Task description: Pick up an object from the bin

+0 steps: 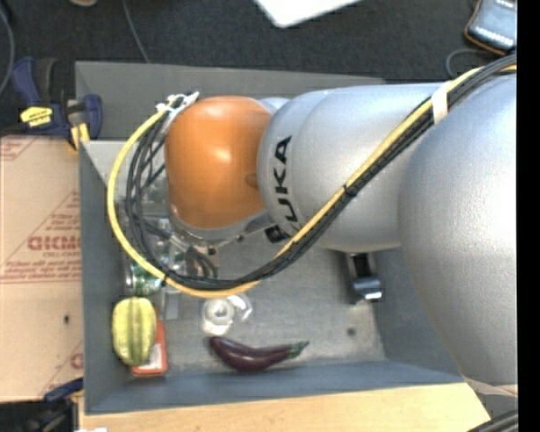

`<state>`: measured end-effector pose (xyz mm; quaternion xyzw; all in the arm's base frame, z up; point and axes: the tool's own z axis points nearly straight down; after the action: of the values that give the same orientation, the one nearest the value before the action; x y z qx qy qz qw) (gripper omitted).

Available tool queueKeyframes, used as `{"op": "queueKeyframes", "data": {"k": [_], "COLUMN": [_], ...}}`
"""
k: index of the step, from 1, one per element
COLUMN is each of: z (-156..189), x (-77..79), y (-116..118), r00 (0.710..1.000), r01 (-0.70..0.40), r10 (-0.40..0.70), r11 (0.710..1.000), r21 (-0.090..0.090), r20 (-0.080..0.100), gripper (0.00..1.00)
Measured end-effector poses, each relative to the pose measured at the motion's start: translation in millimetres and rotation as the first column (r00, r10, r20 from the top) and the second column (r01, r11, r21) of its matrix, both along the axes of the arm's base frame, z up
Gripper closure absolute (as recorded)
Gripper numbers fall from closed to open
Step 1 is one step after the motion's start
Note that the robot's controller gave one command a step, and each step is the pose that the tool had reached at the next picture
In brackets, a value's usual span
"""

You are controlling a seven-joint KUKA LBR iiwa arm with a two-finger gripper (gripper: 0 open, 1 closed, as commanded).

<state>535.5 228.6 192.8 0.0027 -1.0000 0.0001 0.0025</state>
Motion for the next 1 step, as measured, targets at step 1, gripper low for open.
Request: {"op": "queueKeyframes", "data": {"k": [1], "z": [4.7], "x": [1.4], "y": [-1.2], "r00": [1.0], "r01": [0.005], "r10": [-0.005], "r11": [1.0], "r21": [0.002], "r20": [0.007], "gripper": [0.0]}}
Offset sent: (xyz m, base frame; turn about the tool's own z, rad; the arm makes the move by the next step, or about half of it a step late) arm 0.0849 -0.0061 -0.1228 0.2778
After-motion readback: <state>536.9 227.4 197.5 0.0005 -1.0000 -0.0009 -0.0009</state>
